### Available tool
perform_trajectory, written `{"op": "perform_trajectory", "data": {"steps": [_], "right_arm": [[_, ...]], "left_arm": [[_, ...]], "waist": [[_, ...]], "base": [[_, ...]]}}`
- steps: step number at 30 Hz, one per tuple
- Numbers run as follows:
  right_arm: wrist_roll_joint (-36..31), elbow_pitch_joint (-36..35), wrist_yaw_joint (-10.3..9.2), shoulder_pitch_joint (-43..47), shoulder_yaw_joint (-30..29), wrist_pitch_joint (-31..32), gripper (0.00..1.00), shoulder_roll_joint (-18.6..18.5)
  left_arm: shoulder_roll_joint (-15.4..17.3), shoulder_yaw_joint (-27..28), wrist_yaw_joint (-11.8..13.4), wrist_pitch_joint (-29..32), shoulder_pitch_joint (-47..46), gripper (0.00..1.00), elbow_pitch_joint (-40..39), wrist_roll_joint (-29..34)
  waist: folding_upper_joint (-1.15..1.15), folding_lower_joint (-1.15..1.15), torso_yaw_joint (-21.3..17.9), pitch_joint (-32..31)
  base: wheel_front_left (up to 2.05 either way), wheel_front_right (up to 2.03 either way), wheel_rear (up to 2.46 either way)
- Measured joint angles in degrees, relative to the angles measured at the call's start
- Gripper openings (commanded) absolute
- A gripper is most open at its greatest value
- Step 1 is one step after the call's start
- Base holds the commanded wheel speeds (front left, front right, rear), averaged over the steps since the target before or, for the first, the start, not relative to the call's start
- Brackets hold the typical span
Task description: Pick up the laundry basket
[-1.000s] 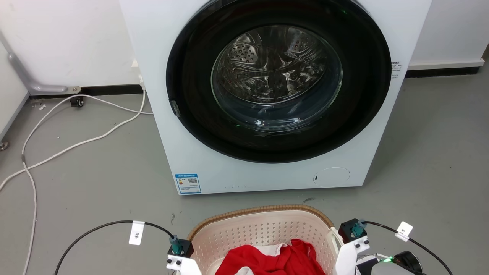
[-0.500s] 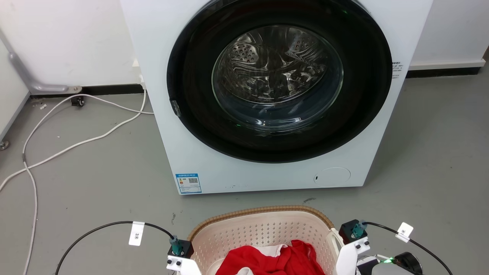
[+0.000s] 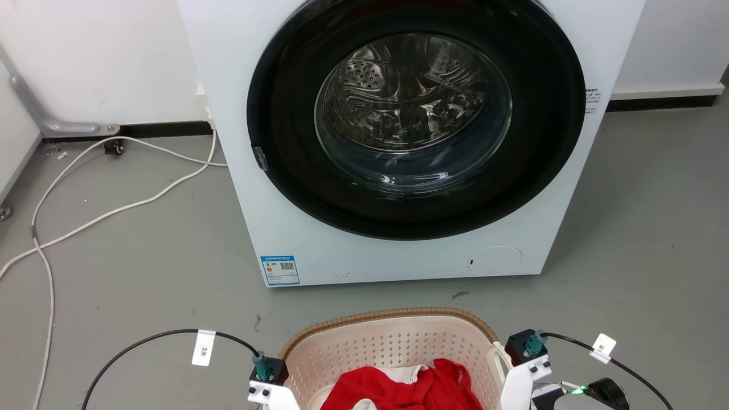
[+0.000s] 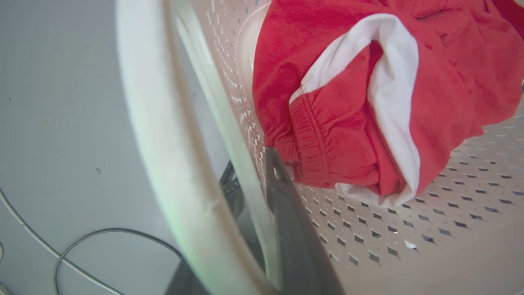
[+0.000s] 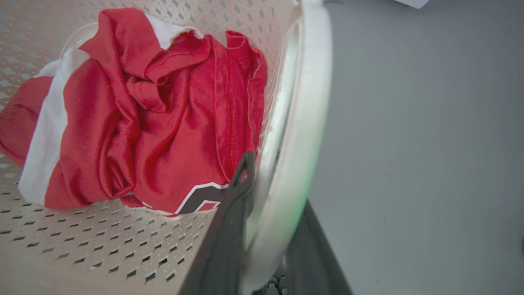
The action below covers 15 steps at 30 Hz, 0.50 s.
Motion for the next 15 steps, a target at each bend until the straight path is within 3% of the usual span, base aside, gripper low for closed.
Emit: {"op": "perform_trajectory", "data": {"steps": [15], "right_arm": [[1.87,0.37,0.01,0.00,1.86,-0.30,0.00,0.01]], "left_arm": [[-0.08,-0.86,-0.01,-0.32,-0.01,0.00,0.26,-0.71]], "waist": [[0.00,0.00,0.19,-0.04]], "base": [[0.00,0.00,0.00]]}}
